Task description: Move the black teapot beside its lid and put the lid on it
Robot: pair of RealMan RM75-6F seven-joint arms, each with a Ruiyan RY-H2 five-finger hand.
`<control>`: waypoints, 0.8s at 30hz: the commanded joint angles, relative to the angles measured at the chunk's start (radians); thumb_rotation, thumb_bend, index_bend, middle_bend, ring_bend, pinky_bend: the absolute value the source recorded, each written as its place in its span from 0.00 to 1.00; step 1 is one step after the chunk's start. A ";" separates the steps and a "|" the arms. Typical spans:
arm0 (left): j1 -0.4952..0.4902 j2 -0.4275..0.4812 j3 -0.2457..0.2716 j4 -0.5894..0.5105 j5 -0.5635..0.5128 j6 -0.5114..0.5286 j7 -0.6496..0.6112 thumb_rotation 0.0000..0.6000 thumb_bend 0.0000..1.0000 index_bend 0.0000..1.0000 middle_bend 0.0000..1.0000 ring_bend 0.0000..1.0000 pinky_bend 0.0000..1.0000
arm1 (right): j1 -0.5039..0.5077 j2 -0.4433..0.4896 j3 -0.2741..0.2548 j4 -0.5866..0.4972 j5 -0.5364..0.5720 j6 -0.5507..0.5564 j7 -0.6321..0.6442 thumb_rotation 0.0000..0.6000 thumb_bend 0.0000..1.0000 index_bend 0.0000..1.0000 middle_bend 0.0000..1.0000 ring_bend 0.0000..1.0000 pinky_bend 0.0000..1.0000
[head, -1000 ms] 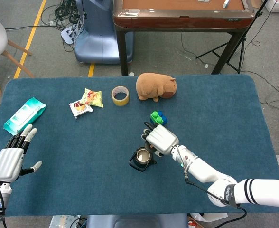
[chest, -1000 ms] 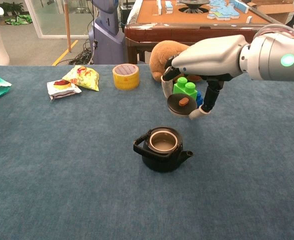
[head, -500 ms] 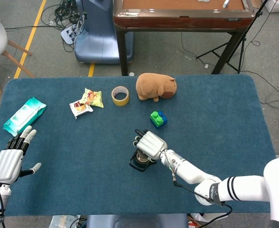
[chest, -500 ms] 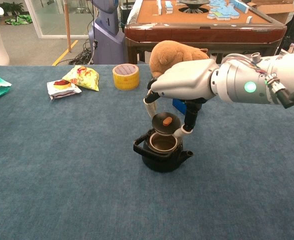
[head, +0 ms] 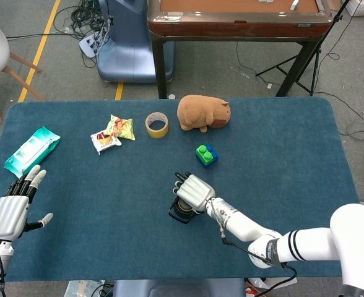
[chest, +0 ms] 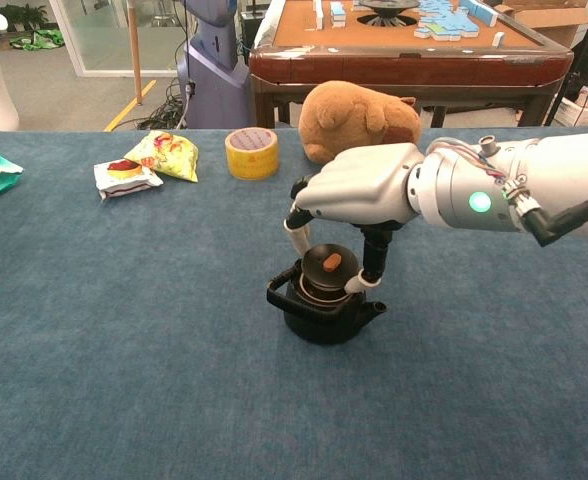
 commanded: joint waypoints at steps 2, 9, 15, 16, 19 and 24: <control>0.001 0.000 0.000 0.001 0.002 0.000 0.000 1.00 0.17 0.00 0.00 0.00 0.08 | 0.008 0.000 -0.005 -0.004 0.009 0.004 -0.003 1.00 0.32 0.35 0.23 0.05 0.19; 0.003 -0.002 -0.003 0.003 0.001 0.001 -0.002 1.00 0.17 0.00 0.00 0.00 0.08 | 0.026 0.008 -0.020 -0.014 0.029 -0.001 -0.009 1.00 0.32 0.20 0.18 0.01 0.16; 0.005 -0.002 -0.005 0.007 0.002 0.000 -0.007 1.00 0.17 0.00 0.00 0.00 0.08 | 0.024 0.027 -0.015 -0.033 0.012 0.017 0.016 1.00 0.32 0.15 0.17 0.01 0.15; 0.005 -0.002 -0.006 0.007 0.001 -0.001 -0.008 1.00 0.17 0.00 0.00 0.00 0.08 | 0.022 0.033 -0.014 -0.038 0.007 0.023 0.020 1.00 0.32 0.15 0.17 0.01 0.15; 0.004 -0.002 -0.007 0.008 0.001 -0.003 -0.010 1.00 0.17 0.00 0.00 0.00 0.08 | 0.015 0.046 -0.014 -0.042 0.000 0.043 0.026 1.00 0.32 0.15 0.17 0.01 0.15; 0.005 -0.002 -0.007 0.008 0.005 -0.002 -0.011 1.00 0.17 0.00 0.00 0.00 0.08 | 0.022 0.041 -0.015 -0.031 0.019 0.029 0.031 1.00 0.32 0.15 0.17 0.01 0.15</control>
